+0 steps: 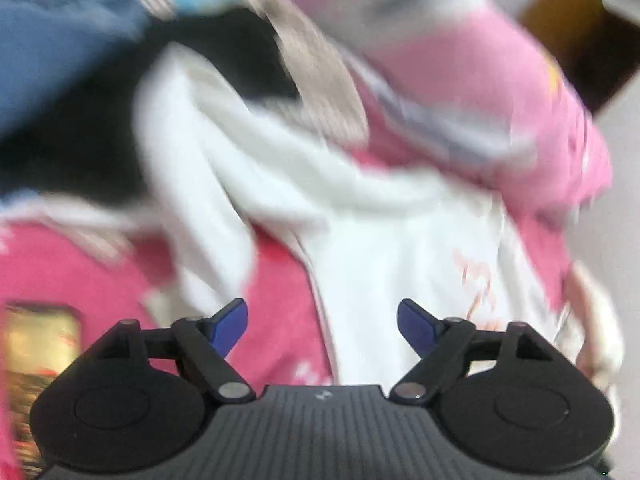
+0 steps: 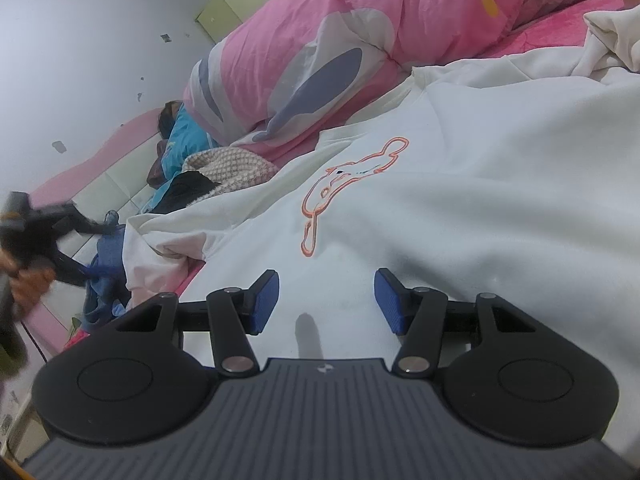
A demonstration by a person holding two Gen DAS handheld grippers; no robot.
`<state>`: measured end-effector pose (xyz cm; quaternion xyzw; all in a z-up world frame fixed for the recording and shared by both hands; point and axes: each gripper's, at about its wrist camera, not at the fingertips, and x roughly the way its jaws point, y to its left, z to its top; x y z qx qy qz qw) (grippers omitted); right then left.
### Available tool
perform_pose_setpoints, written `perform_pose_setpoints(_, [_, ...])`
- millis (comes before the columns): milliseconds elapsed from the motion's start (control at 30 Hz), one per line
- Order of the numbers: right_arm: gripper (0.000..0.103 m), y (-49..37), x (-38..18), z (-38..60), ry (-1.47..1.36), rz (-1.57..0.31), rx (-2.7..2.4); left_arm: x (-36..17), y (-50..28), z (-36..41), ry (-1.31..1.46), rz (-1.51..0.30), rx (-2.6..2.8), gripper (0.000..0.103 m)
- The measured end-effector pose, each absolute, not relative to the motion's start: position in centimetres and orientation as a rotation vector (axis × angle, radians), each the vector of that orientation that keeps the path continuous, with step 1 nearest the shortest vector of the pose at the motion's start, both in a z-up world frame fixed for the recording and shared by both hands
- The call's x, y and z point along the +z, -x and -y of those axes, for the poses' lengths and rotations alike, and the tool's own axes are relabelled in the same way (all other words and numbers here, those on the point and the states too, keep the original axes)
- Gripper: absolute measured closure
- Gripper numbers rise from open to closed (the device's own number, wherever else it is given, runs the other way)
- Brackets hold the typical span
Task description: Fold clothes
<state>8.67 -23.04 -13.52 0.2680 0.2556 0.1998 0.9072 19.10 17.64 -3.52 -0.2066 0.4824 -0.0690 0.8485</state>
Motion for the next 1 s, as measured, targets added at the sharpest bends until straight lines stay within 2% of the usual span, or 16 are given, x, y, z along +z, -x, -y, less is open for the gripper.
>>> perform_pose_setpoints(33, [0.050,-8.7,-13.5,23.1,-0.554,-0.527,0.413,-4.8,-19.9,-16.9,0.437,-1.026,-0.133,0.031])
perform_pose_setpoints(100, [0.050,-8.6,-13.5,23.1,-0.556,-0.527,0.414,-7.2,-21.6,-16.1,0.452,-1.034,-0.091,0.043])
perform_pose_setpoints(167, [0.050,-8.6,-13.5,23.1,-0.557,-0.526,0.415,-8.6,-22.7,-15.6,0.451,-0.997,-0.053,0.045])
perform_pose_setpoints(233, [0.050,-8.6,-13.5,23.1,-0.556,-0.526,0.415,-9.2,-23.2,-15.3,0.423,-0.939,-0.026,0.056])
perform_pose_setpoints(267, [0.050,-8.6,-13.5,23.1,-0.554,-0.526,0.415,-9.4,-23.3,-15.1,0.407,-0.909,-0.014,0.073])
perform_pose_setpoints(300, [0.050,-8.6,-13.5,23.1,-0.553,-0.527,0.415,-9.5,-23.5,-14.8,0.386,-0.886,-0.007,0.098])
perform_pose_setpoints(533, [0.050,-9.1,-12.7,22.5,-0.550,-0.578,0.382,-7.9,-23.1,-15.8,0.379,-0.729,0.011,0.100])
perform_pose_setpoints(667, [0.050,-9.4,-12.3,22.2,-0.548,-0.609,0.362,-7.2,-24.6,-17.4,0.401,-0.720,0.022,0.103])
perform_pose_setpoints(733, [0.050,-9.5,-12.0,22.0,-0.547,-0.625,0.352,-6.9,-25.1,-18.0,0.323,-0.674,0.105,0.103])
perform_pose_setpoints(867, [0.050,-9.3,-12.2,21.8,-0.546,-0.623,0.335,-8.4,-25.9,-21.7,0.492,-0.795,0.063,0.102])
perform_pose_setpoints(933, [0.050,-9.0,-12.1,21.9,-0.547,-0.621,0.328,-8.6,-24.7,-22.0,0.507,-0.818,0.046,0.097])
perform_pose_setpoints(967, [0.050,-8.7,-12.0,22.0,-0.549,-0.620,0.324,-8.5,-23.9,-21.9,0.504,-0.824,0.040,0.090])
perform_pose_setpoints(1000, [0.050,-8.3,-11.8,22.2,-0.551,-0.621,0.320,-8.2,-22.8,-21.8,0.499,-0.819,0.029,0.078])
